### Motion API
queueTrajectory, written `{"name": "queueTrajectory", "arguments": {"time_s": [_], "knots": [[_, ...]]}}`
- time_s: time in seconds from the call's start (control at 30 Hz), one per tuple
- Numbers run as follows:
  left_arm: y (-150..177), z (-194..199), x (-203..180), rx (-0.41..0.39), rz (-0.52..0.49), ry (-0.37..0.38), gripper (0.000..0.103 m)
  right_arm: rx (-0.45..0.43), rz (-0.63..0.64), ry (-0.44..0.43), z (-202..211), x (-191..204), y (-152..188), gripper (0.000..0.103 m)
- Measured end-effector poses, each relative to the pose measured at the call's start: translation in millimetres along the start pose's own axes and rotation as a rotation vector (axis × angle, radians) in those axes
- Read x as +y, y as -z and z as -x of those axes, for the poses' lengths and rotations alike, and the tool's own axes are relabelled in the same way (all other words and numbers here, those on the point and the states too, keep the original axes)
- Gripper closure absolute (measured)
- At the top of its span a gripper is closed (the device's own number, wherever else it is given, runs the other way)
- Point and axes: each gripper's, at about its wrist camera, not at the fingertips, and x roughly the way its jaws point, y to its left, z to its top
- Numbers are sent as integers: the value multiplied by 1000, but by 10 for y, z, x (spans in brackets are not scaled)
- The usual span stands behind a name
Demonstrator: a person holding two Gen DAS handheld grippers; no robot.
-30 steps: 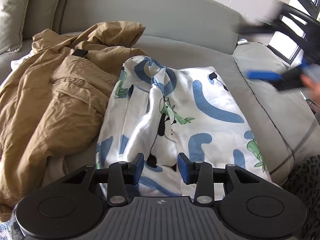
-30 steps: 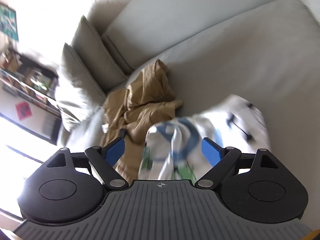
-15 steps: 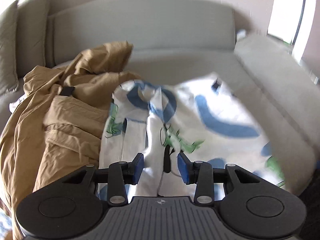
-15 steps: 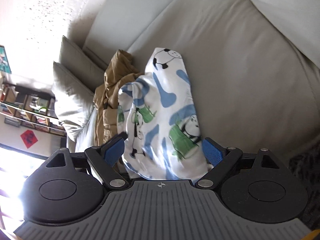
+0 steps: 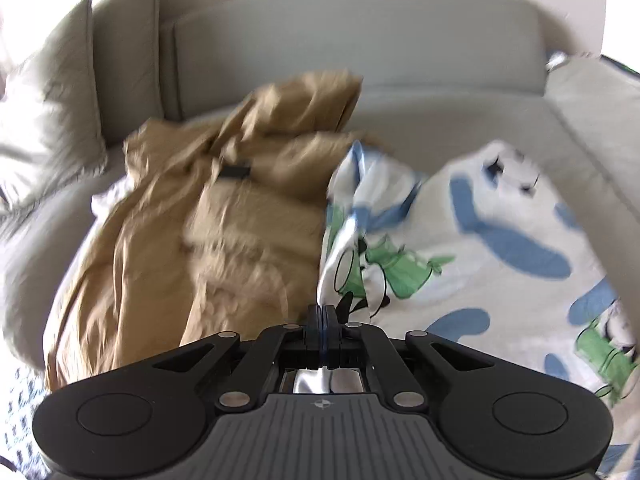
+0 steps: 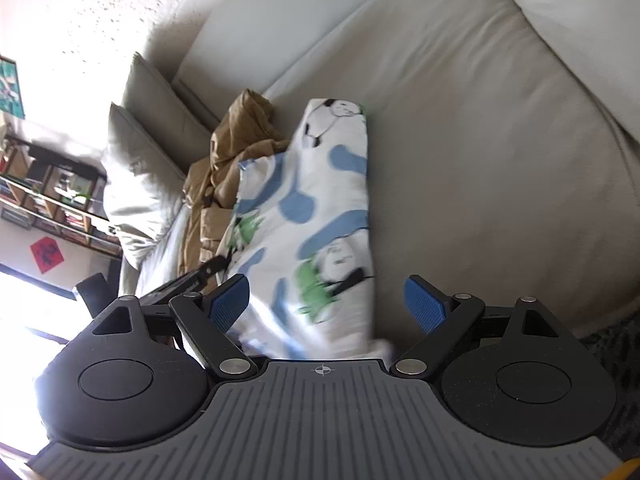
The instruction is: Fold clothes
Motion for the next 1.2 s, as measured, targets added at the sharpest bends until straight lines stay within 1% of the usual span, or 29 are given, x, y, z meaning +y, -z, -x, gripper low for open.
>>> {"name": "queueTrajectory", "arguments": {"time_s": [0.03, 0.1, 0.23, 0.3, 0.33, 0.37, 0.4, 0.5, 0.57, 0.63, 0.67, 0.7, 0.77, 0.9, 0.93, 1.03, 1.13, 1.17, 1.2], "knots": [[28, -57, -7, 24, -6, 20, 101, 6, 3, 2, -48, 3, -11, 13], [80, -112, -52, 38, -16, 49, 100, 22, 12, 8, -159, 19, -33, 13], [67, -115, -35, 37, 10, 58, 100, 33, 68, 20, -374, 76, -105, 14], [44, -115, -1, 45, 43, 72, 97, 23, 87, 32, -485, 73, -149, 14], [29, -98, 3, 46, 50, 75, 96, 17, 82, 42, -546, 47, -177, 14], [19, -78, 9, 46, 55, 78, 93, 16, 69, 45, -611, 6, -209, 14], [18, -52, 23, 45, 55, 80, 91, 23, 38, 33, -681, -62, -245, 14], [13, 24, 106, 39, 63, 95, 88, 38, -64, -48, -840, -225, -329, 15], [1, 46, 204, 40, 82, 92, 86, 45, -78, -61, -878, -200, -361, 15], [14, 105, 270, 48, 107, 117, 87, 64, -52, -64, -913, -136, -361, 15], [27, 143, 294, 53, 120, 134, 85, 72, -39, -62, -930, -113, -354, 15], [42, 177, 313, 58, 132, 152, 74, 77, -30, -61, -944, -93, -346, 15], [85, 225, 324, 76, 156, 184, 61, 78, -26, -64, -966, -72, -333, 15], [135, 206, 313, 115, 190, 211, 58, 85, -41, -81, -1007, -71, -345, 17], [139, 188, 312, 119, 200, 212, 58, 84, -44, -81, -1025, -67, -352, 19], [142, 155, 262, 114, 209, 206, 58, 72, -61, -76, -1056, -43, -368, 21], [143, 178, 139, 74, 154, 255, 59, 74, -45, -69, -1063, 7, -347, 21], [137, 178, 79, 59, 117, 259, 59, 77, -36, -64, -1071, 22, -341, 21], [130, 174, 12, 45, 76, 246, 63, 77, -32, -62, -1078, 28, -346, 21]]}}
